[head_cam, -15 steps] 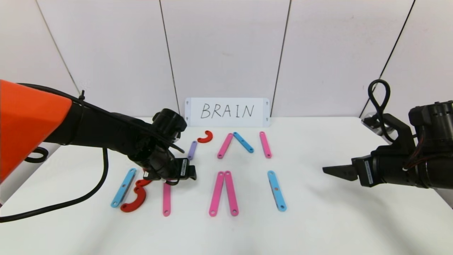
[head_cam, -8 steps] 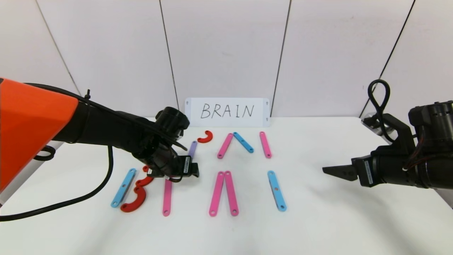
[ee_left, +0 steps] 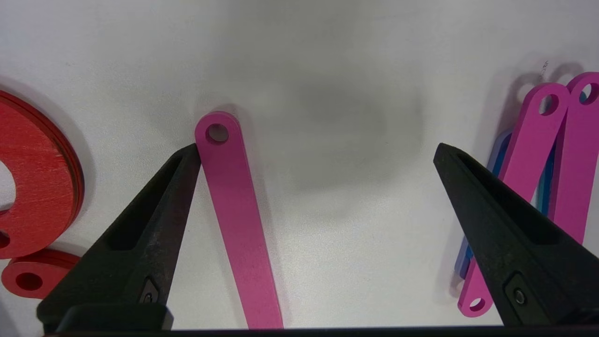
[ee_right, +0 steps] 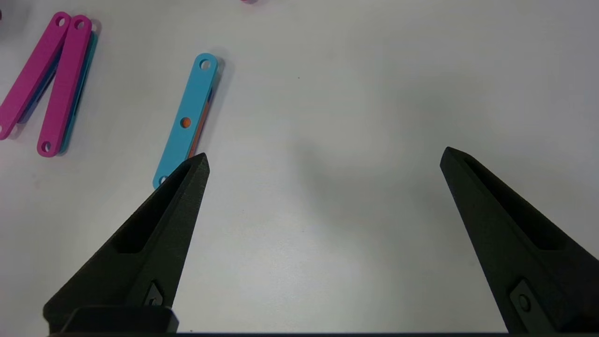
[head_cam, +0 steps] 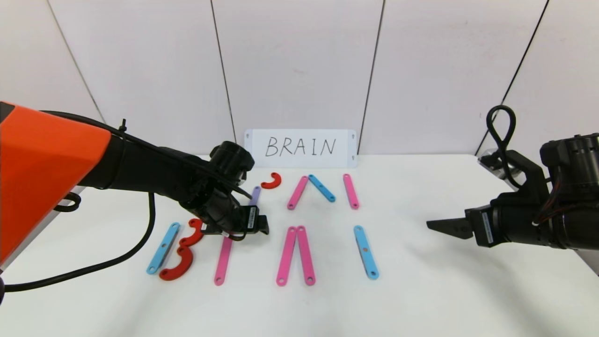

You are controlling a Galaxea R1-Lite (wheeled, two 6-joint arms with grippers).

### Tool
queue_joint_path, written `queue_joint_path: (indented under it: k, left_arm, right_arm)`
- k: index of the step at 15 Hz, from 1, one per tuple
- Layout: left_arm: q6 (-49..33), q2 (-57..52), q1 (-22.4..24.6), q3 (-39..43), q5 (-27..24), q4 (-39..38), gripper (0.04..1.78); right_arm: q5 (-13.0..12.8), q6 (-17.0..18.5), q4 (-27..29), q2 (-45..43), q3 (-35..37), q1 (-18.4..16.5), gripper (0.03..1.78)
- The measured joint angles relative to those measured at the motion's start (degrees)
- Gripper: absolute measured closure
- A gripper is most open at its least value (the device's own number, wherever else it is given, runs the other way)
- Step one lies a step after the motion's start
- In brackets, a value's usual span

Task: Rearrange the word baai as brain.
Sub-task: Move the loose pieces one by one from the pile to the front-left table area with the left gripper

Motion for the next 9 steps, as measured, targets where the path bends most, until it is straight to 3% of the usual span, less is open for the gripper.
queue_joint_path:
  k: [9]
  left_arm:
    - [0.0, 0.4, -0.1, -1.2, -0.5, 0.4, 0.08]
  right_arm:
    - [-0.1, 0.0, 0.0, 0.0, 0.0, 0.0, 0.08]
